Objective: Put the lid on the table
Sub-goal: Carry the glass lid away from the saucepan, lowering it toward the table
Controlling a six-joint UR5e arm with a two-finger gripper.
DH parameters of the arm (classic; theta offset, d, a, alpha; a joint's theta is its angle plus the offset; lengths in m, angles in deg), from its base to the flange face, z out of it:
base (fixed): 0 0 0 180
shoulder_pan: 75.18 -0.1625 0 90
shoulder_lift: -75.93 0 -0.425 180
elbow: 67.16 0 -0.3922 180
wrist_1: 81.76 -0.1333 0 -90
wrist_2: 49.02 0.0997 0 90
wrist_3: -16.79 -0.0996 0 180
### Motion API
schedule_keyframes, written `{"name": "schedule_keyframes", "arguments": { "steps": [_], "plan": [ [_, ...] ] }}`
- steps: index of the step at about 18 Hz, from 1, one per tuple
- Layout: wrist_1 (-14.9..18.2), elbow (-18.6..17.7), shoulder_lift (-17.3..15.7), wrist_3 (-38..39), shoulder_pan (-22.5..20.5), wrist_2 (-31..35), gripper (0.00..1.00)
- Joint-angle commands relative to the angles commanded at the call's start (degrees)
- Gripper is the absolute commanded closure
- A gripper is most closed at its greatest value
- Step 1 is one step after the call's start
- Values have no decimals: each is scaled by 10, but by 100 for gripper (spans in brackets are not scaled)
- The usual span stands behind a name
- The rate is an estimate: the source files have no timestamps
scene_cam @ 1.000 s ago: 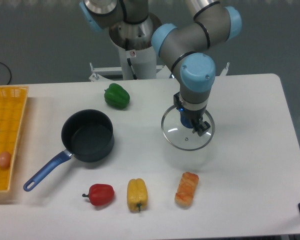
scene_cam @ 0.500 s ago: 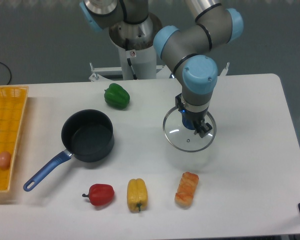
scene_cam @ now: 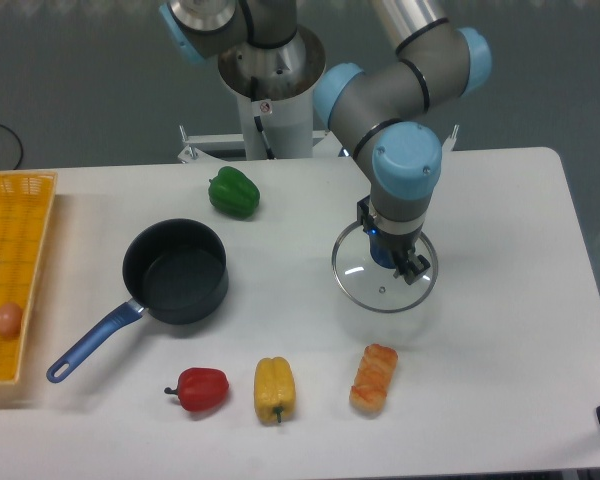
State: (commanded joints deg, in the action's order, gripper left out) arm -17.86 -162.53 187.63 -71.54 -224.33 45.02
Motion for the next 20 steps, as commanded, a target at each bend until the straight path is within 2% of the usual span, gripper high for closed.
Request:
{"name": "schedule_keyframes", "arguments": {
  "steps": [20],
  "plan": [
    [-36, 6, 53, -29, -26, 7, 33]
  ]
}}
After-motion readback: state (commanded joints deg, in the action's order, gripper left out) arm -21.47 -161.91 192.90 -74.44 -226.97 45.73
